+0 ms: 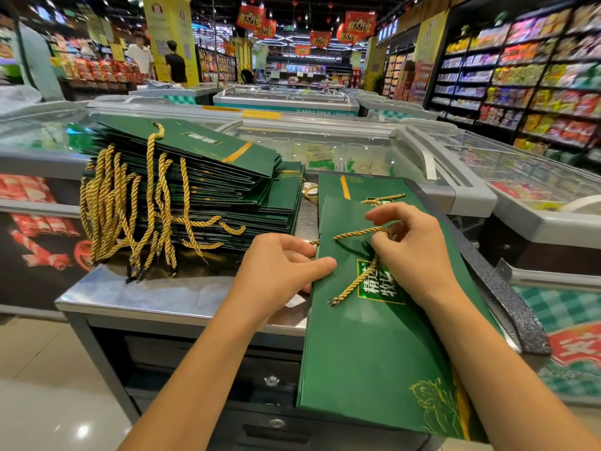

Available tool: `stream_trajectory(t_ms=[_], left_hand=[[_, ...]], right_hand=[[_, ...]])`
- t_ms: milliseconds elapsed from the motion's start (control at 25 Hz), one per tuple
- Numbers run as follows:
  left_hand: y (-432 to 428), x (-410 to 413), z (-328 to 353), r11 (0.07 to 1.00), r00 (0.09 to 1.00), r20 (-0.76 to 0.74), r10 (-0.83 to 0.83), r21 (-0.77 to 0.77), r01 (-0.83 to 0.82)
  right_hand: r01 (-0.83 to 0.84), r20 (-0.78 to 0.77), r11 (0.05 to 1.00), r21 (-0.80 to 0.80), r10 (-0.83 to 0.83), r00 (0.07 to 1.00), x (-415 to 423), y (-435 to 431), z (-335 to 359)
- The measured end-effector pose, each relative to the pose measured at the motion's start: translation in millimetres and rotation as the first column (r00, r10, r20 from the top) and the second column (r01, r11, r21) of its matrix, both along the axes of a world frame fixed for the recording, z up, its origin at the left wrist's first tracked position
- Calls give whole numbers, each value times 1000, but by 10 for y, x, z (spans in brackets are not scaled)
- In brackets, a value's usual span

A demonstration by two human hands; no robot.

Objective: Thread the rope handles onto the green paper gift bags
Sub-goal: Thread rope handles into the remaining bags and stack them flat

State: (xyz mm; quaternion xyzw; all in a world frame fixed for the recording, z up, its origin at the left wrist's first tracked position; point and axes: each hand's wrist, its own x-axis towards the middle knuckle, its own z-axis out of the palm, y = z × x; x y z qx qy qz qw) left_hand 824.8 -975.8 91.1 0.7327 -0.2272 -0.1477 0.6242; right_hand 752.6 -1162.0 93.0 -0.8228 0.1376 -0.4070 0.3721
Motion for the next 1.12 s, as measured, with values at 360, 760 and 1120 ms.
stream_trajectory(t_ms=[360,760,1120], left_hand=[[10,-25,3,999,999,33,-16,33,15],[-23,43,-56,999,998,30,-48,11,47],[-25,76,-64,998,999,28,-37,-58,38]], right_hand=[[-84,157,844,529,0,988,-61,-51,125],[-221,180,791,571,143,973,-93,-62,155],[-180,-186,936,303,244,952,-140,-44,235]])
